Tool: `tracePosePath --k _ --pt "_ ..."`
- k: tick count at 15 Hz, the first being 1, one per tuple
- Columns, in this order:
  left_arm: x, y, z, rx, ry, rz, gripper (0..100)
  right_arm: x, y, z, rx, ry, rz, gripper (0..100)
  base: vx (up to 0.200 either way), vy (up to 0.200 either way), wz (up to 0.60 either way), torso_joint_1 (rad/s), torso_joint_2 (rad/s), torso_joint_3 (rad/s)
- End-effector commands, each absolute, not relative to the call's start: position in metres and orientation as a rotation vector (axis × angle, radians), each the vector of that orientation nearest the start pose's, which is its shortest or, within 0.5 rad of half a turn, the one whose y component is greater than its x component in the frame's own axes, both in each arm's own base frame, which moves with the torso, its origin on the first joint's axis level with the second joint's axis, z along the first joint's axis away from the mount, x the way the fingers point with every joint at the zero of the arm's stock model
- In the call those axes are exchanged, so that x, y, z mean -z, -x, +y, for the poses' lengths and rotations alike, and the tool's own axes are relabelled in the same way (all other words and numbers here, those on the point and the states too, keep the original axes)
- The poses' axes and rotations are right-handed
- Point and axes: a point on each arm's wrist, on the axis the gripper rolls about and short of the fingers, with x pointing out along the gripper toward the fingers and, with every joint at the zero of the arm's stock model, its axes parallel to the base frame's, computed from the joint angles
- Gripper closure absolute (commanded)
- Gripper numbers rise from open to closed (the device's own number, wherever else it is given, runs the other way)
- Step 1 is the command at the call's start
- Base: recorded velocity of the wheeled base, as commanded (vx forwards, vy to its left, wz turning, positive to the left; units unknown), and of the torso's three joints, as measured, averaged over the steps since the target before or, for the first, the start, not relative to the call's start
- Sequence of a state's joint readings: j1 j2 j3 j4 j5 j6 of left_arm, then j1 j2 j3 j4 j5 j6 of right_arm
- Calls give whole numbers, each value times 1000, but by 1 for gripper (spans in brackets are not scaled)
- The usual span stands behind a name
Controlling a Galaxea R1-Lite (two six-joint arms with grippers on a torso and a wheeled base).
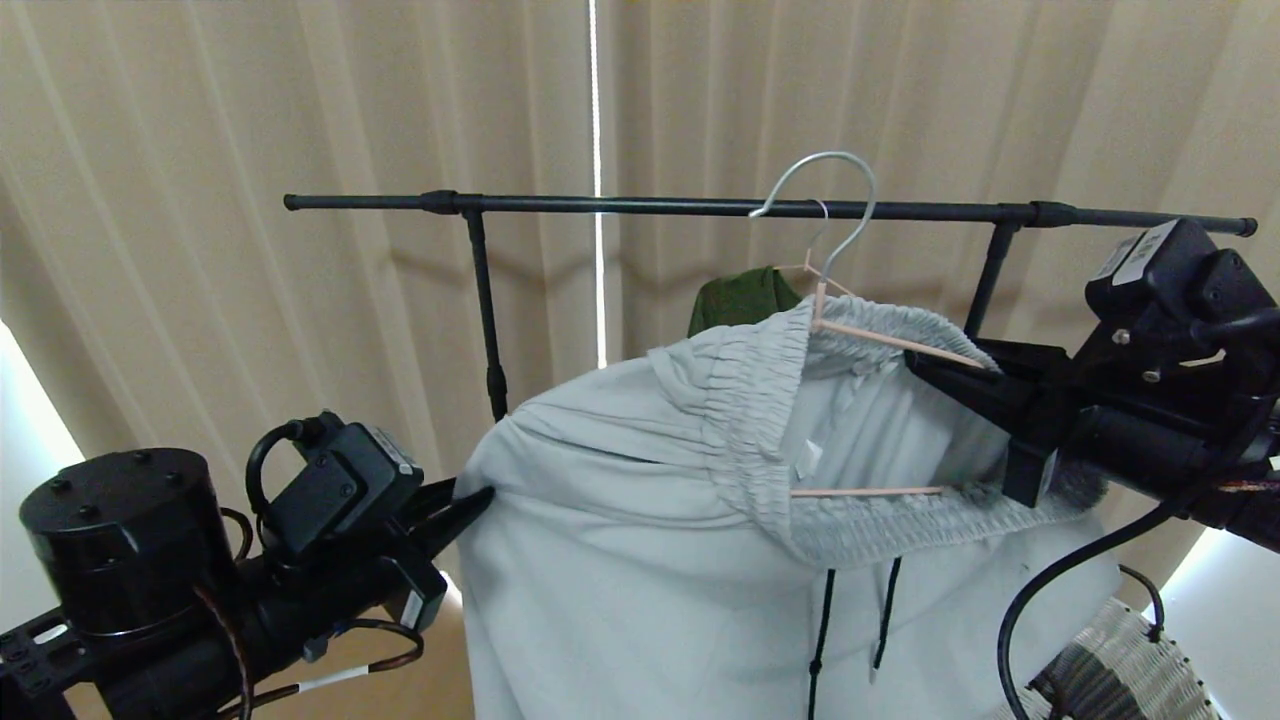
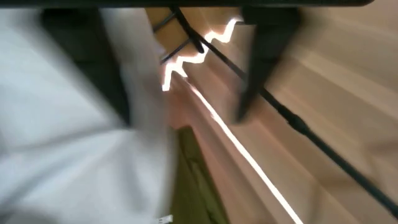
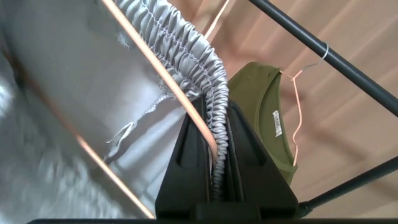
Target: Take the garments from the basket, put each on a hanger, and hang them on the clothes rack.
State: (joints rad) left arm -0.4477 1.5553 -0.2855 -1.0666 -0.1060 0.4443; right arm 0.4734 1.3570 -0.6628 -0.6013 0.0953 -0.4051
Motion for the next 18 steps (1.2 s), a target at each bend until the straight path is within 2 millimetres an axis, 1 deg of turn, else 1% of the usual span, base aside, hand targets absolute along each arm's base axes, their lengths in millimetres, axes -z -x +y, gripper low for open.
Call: tracePosePath --k 1,2,6,11,12,15,16,17,18 --pt "-131 -200 -89 553 -474 98 100 -229 -196 103 -579 413 -22 100 0 0 0 0 0 0" --pt "-130 -200 -79 511 -481 112 100 -230 -196 102 -571 413 -22 100 0 0 0 0 0 0" --pt "-122 -195 -57 436 -521 162 100 -230 -201 95 -527 415 -13 100 0 0 0 0 0 0" --pt "-123 -195 -56 426 -521 159 100 -230 -202 95 -527 415 -13 100 0 0 0 0 0 0" --pt "-122 -195 -55 420 -522 162 0 -230 -202 95 -527 415 -13 100 0 0 0 0 0 0" --pt "-127 -190 -55 429 -517 135 0 -229 -203 96 -531 416 -9 100 0 0 0 0 0 0" --pt "-132 -183 -56 437 -513 106 0 -228 -202 96 -529 418 -3 100 0 0 0 0 0 0" --pt "-134 -180 -56 440 -512 92 0 -228 -203 96 -530 419 0 100 0 0 0 0 0 0" --pt "-141 -173 -56 447 -504 50 0 -227 -204 96 -516 421 9 100 0 0 0 0 0 0"
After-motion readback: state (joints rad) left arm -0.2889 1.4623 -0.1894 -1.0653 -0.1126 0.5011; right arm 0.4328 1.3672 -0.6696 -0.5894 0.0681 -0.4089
